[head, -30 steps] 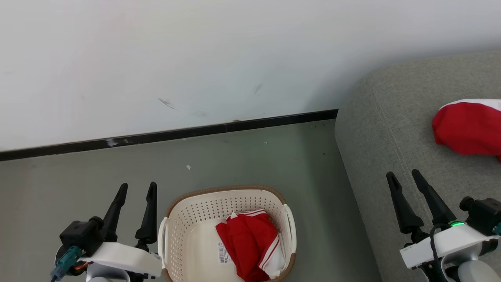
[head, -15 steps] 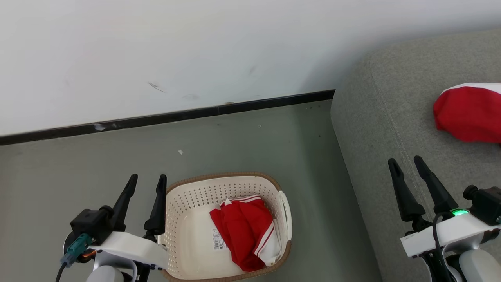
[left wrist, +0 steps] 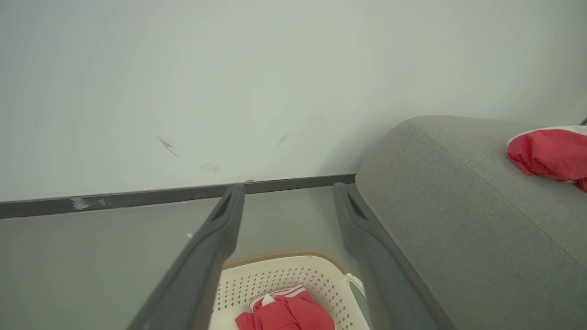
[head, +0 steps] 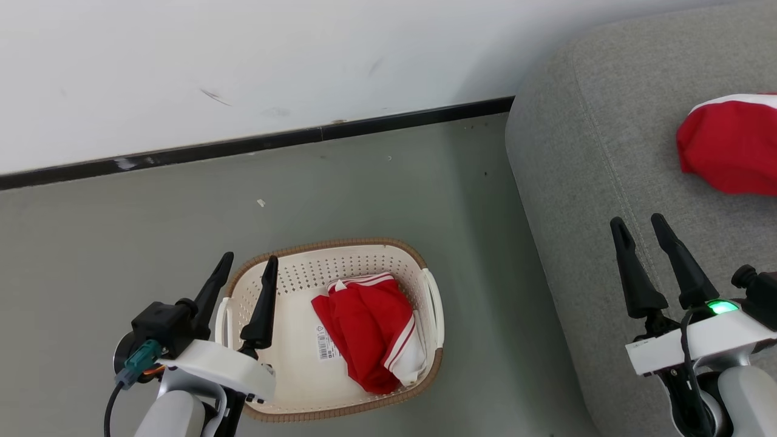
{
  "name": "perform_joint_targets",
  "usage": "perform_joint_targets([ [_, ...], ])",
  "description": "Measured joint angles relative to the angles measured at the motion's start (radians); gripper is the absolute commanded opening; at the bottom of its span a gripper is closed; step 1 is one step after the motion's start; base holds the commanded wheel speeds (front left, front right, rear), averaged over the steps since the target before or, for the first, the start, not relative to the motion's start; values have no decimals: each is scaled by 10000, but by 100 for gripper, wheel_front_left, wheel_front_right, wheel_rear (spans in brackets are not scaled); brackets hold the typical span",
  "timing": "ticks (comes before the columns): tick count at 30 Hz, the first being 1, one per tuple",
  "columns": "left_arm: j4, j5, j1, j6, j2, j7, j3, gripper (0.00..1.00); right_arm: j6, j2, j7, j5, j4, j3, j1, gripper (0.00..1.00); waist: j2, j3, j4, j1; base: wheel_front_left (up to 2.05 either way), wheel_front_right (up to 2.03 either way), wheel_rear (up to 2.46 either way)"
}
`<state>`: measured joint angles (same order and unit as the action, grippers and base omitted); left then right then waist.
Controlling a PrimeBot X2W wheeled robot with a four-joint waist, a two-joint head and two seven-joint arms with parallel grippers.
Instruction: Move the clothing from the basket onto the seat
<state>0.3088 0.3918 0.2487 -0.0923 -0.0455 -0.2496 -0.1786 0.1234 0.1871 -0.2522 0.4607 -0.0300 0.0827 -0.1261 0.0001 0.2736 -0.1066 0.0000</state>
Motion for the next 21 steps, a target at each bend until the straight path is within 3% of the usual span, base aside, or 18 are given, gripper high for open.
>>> perform_joint_targets([
  [21,1139,-232,1439,-161,-21,207,-577,100,0,-276,-2,182,598,-98,-883,100,0,1713,-497,0,0,0,0],
])
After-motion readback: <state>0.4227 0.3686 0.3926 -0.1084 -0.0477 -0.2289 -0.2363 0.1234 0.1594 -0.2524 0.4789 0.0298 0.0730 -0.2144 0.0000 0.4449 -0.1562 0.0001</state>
